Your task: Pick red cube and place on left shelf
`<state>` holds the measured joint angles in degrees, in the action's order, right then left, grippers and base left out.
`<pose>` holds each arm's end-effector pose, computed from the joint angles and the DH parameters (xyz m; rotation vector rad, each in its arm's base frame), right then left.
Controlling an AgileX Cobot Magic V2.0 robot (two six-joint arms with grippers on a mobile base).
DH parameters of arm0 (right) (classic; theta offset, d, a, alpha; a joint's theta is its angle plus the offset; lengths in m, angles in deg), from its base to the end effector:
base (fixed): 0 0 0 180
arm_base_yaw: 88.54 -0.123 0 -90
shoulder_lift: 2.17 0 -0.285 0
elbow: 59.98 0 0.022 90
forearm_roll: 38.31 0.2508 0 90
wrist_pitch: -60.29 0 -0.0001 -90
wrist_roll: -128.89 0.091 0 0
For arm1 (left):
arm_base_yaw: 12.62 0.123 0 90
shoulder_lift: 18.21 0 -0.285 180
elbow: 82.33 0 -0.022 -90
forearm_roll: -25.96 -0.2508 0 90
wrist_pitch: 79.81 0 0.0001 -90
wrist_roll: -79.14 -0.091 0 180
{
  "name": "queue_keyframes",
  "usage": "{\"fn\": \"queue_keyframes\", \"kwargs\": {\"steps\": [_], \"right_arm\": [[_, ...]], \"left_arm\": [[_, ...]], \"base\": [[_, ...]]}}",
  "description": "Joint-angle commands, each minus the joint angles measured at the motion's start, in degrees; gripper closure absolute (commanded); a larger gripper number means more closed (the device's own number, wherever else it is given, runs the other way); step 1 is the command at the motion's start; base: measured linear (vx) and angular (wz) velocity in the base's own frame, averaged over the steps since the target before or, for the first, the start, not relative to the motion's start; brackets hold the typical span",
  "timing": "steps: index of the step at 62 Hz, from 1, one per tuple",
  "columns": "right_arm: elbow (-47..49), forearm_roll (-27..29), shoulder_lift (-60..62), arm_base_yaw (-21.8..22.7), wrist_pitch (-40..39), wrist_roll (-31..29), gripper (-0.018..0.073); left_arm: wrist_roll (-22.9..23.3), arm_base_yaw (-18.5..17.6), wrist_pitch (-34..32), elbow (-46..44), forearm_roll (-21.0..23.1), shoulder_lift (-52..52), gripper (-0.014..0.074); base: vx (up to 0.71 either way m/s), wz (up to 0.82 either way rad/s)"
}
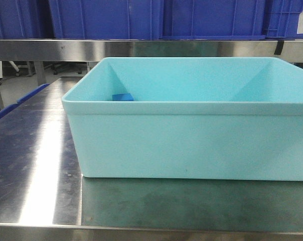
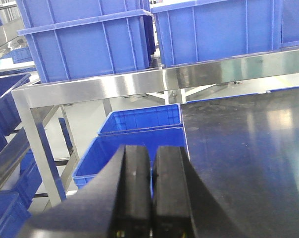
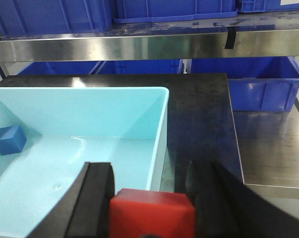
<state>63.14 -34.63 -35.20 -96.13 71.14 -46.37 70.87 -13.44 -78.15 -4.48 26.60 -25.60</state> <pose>0.1002 0.0145 0.2837 0.0029 1.7630 0.2131 0.0563 -0.0008 0.2072 0.1121 1.5133 0.0949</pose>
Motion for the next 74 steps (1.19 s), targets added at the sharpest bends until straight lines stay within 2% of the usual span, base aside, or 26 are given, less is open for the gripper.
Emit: {"fn": "queue_keyframes", "kwargs": {"steps": [1,50,74], "right_arm": [[1.65,-0.3,-0.09,0.38,-5.09,-0.22,0.0503],[1.71,-0.41,-0.09,-0.1,-5.95,-1.02,0.0503],[1.66,-0.41,-0.15,-0.1,-3.98,-1.02,0.0503]], "left_arm": [[-0.03,-0.38,-5.13,1.26,0.27,0.02,0.0491],[-0.03,-0.38,-5.13,1.26,0.27,0.02,0.0491],[-0.03,-0.38,-5.13,1.26,0.27,0.02,0.0491]], "base": [[0.0,0.0],[0.0,0.0],[0.01,0.03]]}}
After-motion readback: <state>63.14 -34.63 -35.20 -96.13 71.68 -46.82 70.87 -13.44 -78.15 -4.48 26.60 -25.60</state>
